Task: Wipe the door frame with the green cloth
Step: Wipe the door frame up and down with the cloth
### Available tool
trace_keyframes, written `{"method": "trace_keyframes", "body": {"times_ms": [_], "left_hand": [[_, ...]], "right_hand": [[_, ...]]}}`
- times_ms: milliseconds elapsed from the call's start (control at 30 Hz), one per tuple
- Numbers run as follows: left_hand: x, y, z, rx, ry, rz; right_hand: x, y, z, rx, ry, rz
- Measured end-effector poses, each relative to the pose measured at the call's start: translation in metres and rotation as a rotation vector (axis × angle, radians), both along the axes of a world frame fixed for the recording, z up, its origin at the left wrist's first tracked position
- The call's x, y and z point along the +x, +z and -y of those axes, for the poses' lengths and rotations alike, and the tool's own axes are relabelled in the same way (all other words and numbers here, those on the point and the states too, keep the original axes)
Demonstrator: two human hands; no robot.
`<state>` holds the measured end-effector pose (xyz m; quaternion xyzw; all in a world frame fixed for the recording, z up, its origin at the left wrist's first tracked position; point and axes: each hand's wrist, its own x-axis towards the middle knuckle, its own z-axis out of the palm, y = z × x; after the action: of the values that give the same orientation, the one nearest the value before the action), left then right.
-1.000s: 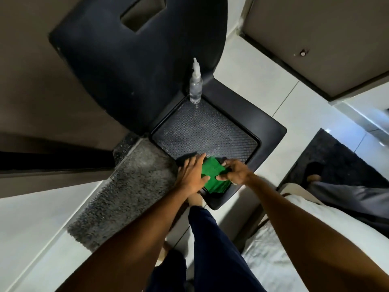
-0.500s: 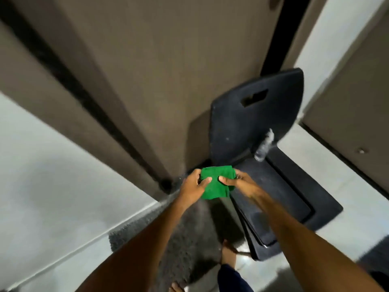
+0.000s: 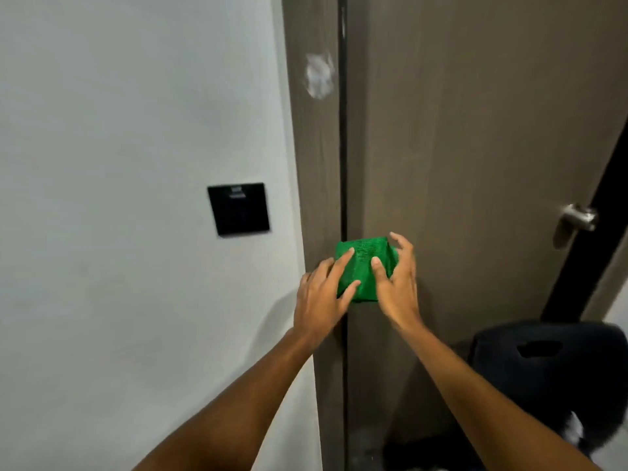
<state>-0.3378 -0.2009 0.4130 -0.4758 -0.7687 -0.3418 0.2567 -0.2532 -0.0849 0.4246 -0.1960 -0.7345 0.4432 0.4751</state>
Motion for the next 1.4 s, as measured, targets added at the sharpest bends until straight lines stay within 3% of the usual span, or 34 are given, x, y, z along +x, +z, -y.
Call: {"method": "trace_keyframes", "body": {"times_ms": [133,167,300,400,500,567,767,1000,1200,1400], "left_hand": [[-0.030,0.045,0.000,0.086,0.131,-0.342],[-0.056,0.109,0.000,0.132,0.246,-0.521],[-0.078,0.163,0.000,0.121,0.292,-0.480],[-0.092,0.183,-0.002,0.123,0.322,-0.507],[-0.120,0.211,0.005,0.226,0.393,-0.470],[-0.137,0.228,0.014,0.202,0.487,-0.459],[-0.181,0.243,0.011,0.161,0.623,-0.663],[-0.190,0.242,0.009,0.189,0.620,-0.691],[-0.189,0.242,0.010,0.198,0.603,-0.710],[-0.187,0.242,0.009,0.194,0.616,-0.699]], "right_hand": [[-0.025,0.040,0.018,0.103,0.040,-0.066],[-0.048,0.107,0.016,0.269,0.014,-0.205],[-0.074,0.163,0.012,0.503,-0.059,-0.247],[-0.090,0.175,0.001,0.595,-0.193,-0.207],[-0.101,0.176,-0.007,0.838,-0.428,-0.145],[-0.108,0.169,-0.007,0.992,-0.446,-0.119],[-0.133,0.161,-0.005,0.923,-0.424,-0.026],[-0.156,0.199,0.002,0.874,-0.583,-0.078],[-0.146,0.146,-0.008,1.156,-0.567,-0.038],[-0.145,0.197,-0.014,0.897,-0.559,-0.085]]}}
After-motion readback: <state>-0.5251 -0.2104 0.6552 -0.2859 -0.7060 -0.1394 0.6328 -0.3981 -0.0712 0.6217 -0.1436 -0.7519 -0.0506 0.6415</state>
